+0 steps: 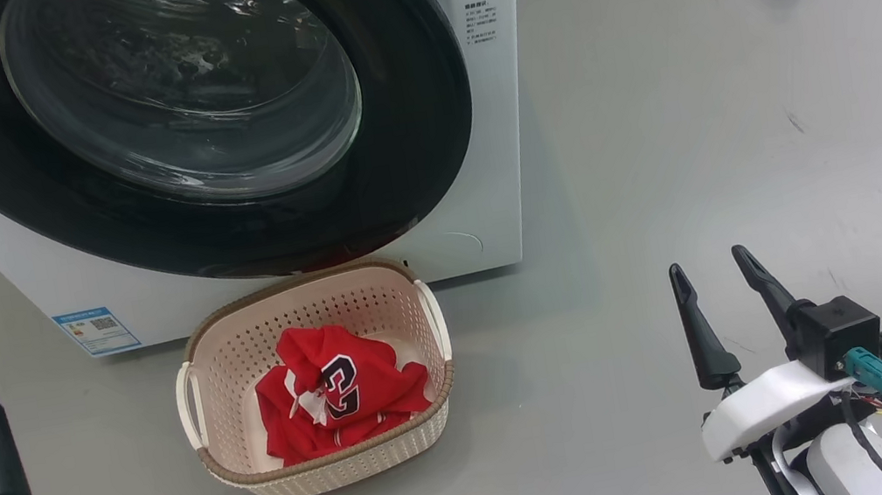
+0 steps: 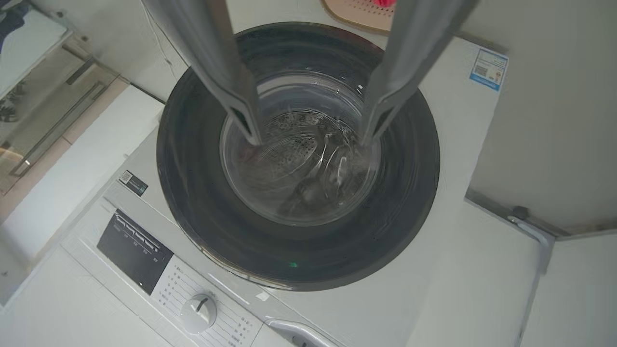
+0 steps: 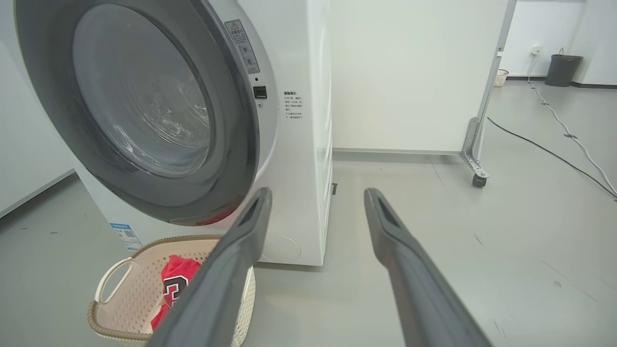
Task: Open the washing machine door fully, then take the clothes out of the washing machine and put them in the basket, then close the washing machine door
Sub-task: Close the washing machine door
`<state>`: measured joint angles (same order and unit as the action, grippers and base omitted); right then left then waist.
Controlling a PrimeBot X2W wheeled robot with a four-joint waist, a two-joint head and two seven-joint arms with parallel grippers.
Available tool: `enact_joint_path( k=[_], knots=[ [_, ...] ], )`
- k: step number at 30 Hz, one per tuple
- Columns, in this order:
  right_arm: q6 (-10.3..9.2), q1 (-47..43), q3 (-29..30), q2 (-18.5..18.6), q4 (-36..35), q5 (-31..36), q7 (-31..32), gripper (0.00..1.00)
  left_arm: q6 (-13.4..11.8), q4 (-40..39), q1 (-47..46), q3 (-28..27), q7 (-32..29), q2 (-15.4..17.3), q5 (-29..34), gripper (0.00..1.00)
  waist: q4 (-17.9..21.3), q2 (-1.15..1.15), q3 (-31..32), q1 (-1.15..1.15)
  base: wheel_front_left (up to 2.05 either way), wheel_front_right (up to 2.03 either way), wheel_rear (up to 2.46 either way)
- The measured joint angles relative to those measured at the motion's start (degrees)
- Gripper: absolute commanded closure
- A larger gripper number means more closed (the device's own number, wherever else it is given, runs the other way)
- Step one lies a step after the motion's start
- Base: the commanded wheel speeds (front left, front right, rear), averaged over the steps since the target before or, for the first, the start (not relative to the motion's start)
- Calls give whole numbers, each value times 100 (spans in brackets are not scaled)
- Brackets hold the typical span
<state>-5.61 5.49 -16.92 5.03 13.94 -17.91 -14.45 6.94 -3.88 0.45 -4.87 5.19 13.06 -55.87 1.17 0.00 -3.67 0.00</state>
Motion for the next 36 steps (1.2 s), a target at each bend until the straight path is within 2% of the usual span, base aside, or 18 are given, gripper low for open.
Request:
enact_joint_path(
  k=[2,4,7,13,19,36],
  knots=[
    [0,-20,9,14,-9,13,0,0,-2,-33,138,105,256,254,560,0,-6,0,58,0,0,0,0],
    [1,-31,7,19,-25,27,0,0,-109,-65,252,293,438,383,1110,0,-9,0,121,0,0,0,0],
    [1,-93,7,29,-45,41,0,0,-355,-81,416,513,561,359,1830,0,-7,0,219,0,0,0,0],
    [1,-320,20,38,-53,41,0,0,-784,-60,748,933,619,243,2428,0,6,0,375,0,0,0,0],
    [0,-514,18,31,-63,41,0,0,-1127,33,998,1192,613,167,2767,0,26,0,424,0,0,0,0],
    [-1,-717,29,27,-98,42,0,0,-1289,264,1184,1416,537,-168,3076,0,10,0,462,0,0,0,0]
  ],
)
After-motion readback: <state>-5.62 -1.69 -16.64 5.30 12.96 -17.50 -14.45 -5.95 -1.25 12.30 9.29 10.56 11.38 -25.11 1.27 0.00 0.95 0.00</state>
